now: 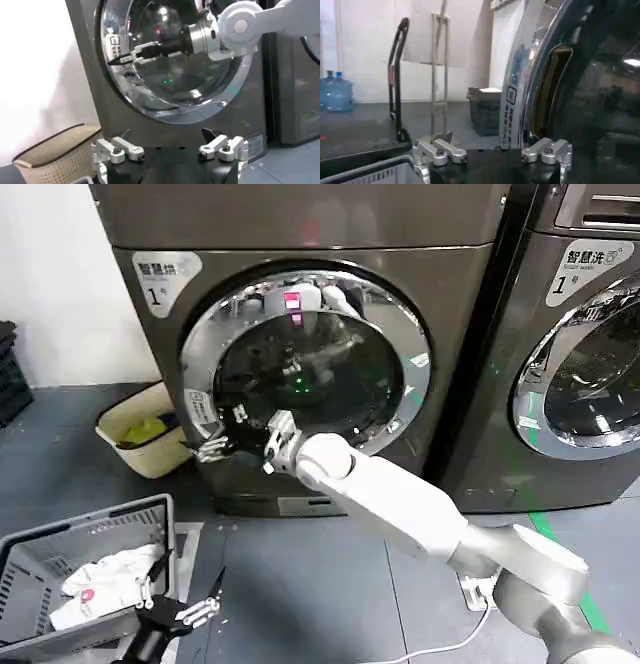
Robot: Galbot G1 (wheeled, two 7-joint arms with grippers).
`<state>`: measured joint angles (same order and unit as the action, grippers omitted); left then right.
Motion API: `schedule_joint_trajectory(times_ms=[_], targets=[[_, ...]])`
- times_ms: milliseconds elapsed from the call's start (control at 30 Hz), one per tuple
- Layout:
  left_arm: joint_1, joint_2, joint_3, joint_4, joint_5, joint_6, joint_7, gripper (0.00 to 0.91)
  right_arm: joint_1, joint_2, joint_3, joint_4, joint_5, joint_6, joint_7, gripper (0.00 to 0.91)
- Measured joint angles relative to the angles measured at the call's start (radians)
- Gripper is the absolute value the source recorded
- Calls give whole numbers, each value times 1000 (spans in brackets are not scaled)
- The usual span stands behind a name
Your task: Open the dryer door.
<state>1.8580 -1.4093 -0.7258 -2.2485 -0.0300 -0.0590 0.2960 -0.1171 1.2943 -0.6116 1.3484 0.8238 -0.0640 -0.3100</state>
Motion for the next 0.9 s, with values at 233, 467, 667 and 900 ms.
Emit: schedule_joint_trajectory(times_ms=[233,467,667,900], targets=[[3,0,-3,1,-1,0,0,907,-12,-30,-3,47,10,-8,-29,907],[13,-9,-30,-4,-44,17,-1,907,-29,-82,-6,115,27,-10,-66,907],[29,-9,-79,-4,-73,20,-3,907,-50,-134,0,176,41,-10,-107,907],[26,-7,-155,0,-111,28,-4,907,-71,-197,12,243,62,-10,-164,907]])
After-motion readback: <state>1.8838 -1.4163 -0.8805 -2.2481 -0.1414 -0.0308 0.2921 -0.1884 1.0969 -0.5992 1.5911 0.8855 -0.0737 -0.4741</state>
